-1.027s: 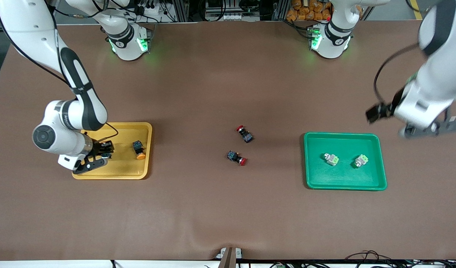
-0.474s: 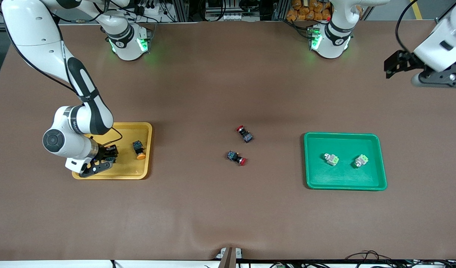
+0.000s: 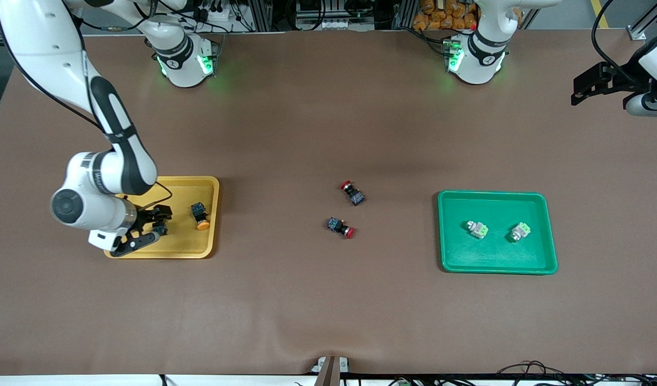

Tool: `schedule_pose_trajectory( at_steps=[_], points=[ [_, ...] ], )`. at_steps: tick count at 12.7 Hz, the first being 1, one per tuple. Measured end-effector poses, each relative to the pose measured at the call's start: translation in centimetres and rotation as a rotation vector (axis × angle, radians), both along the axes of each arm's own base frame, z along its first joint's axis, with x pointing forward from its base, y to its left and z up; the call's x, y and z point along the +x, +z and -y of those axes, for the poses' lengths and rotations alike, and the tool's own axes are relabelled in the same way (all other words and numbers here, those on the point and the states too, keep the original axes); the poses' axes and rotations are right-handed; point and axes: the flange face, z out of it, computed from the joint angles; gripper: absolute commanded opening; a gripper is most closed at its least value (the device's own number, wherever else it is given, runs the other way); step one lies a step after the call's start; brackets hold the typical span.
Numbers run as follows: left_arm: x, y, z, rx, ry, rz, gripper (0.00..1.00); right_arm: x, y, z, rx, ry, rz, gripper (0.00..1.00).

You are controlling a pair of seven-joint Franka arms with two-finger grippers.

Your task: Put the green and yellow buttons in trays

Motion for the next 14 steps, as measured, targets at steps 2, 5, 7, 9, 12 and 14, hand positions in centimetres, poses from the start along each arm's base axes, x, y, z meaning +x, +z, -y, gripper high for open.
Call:
schedule_pose_trajectory(
  at_steps=[2,5,7,9,12,14],
  points=[
    [0.1,-0.4,-0.1,0.001,0.003,-0.009,1.00,1.7,6.7,0.0,0.004,0.004,-0.051,1.00],
    [0.3,-1.4,-0.1,0.002,0.005,-0.027,1.00,3.1,13.5,0.1,0.005,0.006,-0.043,1.00],
    [0.4,-1.4,-0.1,0.002,0.007,-0.027,1.00,3.4,16.4,0.1,0.005,0.006,-0.013,1.00],
    [0.4,-1.3,-0.3,0.014,0.006,-0.020,1.00,2.3,21.8,-0.3,0.004,-0.015,0.017,1.00],
    [0.6,-1.0,-0.4,0.044,-0.012,0.005,1.00,-1.7,30.5,-2.1,-0.005,-0.072,0.030,1.00],
    [0.6,-0.8,-0.3,0.042,-0.031,0.014,1.00,-3.4,33.0,-3.1,-0.012,-0.098,0.029,1.00]
  ],
)
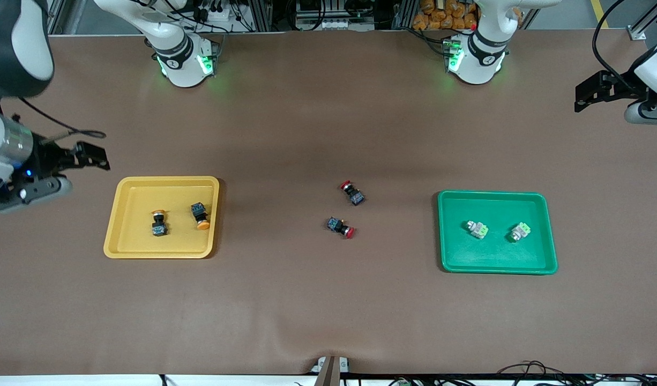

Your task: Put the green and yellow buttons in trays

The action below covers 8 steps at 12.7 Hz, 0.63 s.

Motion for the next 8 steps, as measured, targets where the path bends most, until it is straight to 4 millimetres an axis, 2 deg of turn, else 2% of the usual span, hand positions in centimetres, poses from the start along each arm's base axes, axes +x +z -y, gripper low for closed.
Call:
schedule_pose_trajectory(
  at_steps=[4,6,8],
  points=[
    [0.0,0.0,0.4,-0.004,-0.011,0.002,1.00,-2.8,3.9,-1.7,-0.010,-0.036,0.006,1.00],
    [0.0,0.0,0.8,-0.004,-0.017,0.002,1.00,-4.1,5.8,-1.8,-0.010,-0.051,0.027,1.00],
    [0.0,0.0,1.0,-0.004,-0.021,0.002,1.00,-5.0,6.7,-1.5,-0.011,-0.068,0.035,1.00]
  ],
)
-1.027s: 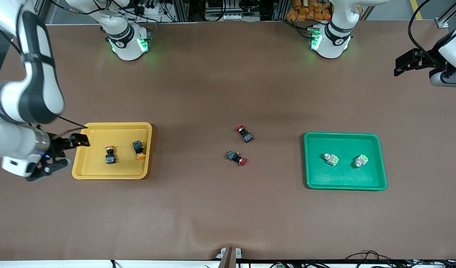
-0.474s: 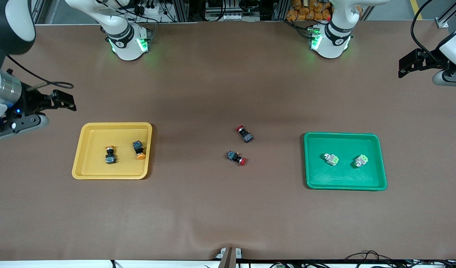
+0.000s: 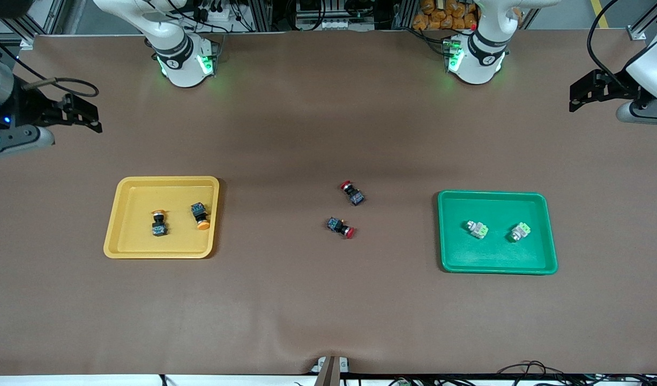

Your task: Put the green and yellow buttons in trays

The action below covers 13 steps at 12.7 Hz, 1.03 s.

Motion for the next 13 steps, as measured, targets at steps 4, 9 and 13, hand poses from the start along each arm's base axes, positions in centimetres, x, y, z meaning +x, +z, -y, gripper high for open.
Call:
schedule_pose_trajectory(
  at_steps=[4,9,13],
  points=[
    [0.0,0.0,0.0,0.000,0.000,0.000,1.00,-0.3,-4.2,0.8,0.003,-0.017,0.035,1.00],
    [0.0,0.0,0.0,0.000,0.000,-0.001,1.00,-1.3,-6.3,3.1,0.006,-0.038,0.031,1.00],
    [1.1,-1.2,0.0,0.000,0.004,-0.013,1.00,-1.4,-5.7,5.6,0.011,-0.029,0.051,1.00]
  ],
)
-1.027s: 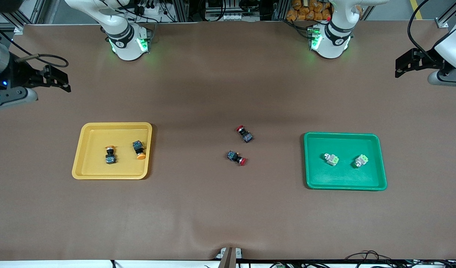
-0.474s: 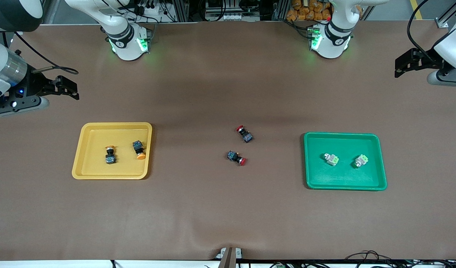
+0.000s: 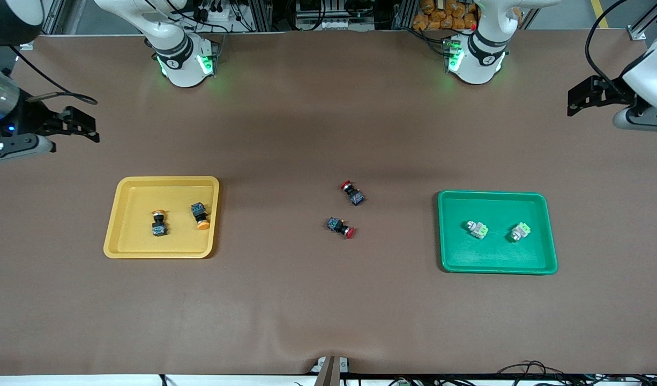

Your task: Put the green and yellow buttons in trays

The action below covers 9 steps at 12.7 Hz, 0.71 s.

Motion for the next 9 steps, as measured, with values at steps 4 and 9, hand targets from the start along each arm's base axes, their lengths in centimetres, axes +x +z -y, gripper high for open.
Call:
schedule_pose_trajectory(
  at_steps=[4,9],
  points=[
    [0.3,-0.2,0.2,0.002,0.015,-0.001,1.00,-0.6,0.7,0.4,0.000,-0.009,0.000,1.00],
    [0.3,-0.2,0.0,0.002,0.021,0.000,1.00,-1.1,0.9,-1.6,-0.008,-0.060,-0.012,1.00]
  ],
)
